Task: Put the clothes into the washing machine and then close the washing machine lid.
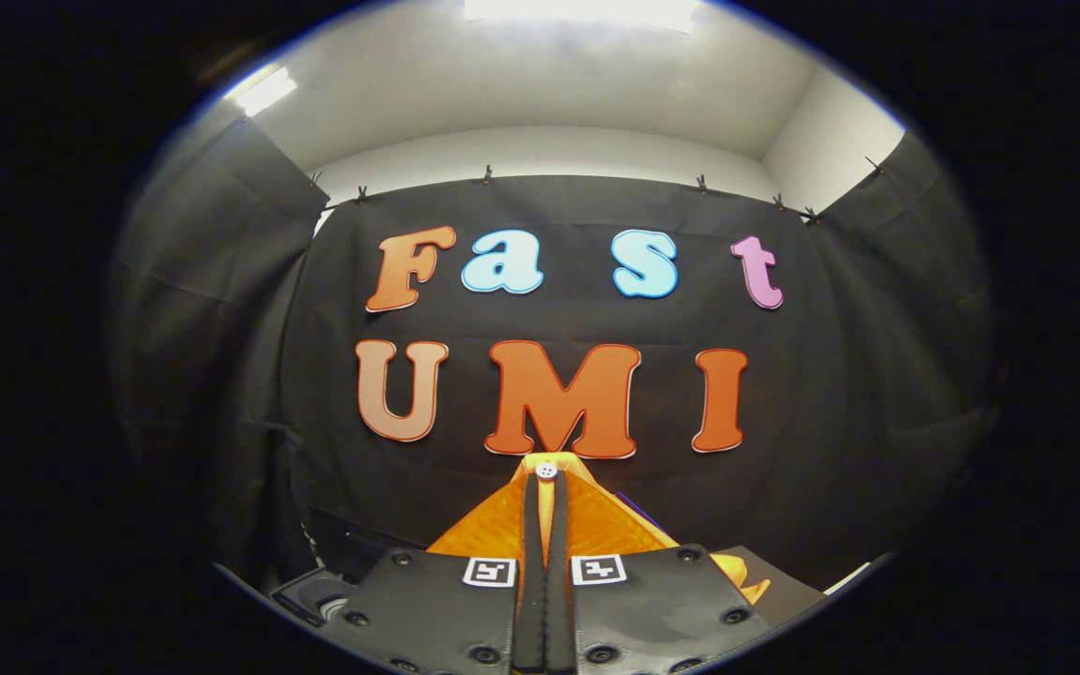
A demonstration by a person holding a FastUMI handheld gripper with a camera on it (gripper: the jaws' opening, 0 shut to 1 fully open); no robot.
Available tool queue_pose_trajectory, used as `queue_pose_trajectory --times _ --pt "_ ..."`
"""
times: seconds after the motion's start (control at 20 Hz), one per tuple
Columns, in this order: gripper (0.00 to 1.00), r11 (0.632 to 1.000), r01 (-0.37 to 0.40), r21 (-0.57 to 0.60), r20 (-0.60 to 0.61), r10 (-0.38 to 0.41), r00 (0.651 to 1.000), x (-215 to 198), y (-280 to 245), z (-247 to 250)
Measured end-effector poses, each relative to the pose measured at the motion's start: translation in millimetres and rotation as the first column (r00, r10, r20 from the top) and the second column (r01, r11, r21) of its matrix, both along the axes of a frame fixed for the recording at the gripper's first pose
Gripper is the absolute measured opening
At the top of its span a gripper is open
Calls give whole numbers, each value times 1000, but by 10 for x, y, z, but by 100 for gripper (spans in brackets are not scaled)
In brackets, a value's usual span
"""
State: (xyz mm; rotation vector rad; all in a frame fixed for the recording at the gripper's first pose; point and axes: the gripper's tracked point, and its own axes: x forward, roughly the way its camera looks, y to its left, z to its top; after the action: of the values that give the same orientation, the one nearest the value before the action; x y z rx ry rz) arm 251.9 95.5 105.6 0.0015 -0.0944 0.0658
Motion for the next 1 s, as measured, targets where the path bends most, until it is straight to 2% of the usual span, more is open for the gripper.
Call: queue_pose_trajectory --times 0.35,0.6,1.0 --pt "8 996 90 -11 1 -90 996 304 919 165" --pt "8 994 102 -24 -3 -102 995 316 1629 264" --pt "8 980 40 193 12 -44 999 300 2374 78"
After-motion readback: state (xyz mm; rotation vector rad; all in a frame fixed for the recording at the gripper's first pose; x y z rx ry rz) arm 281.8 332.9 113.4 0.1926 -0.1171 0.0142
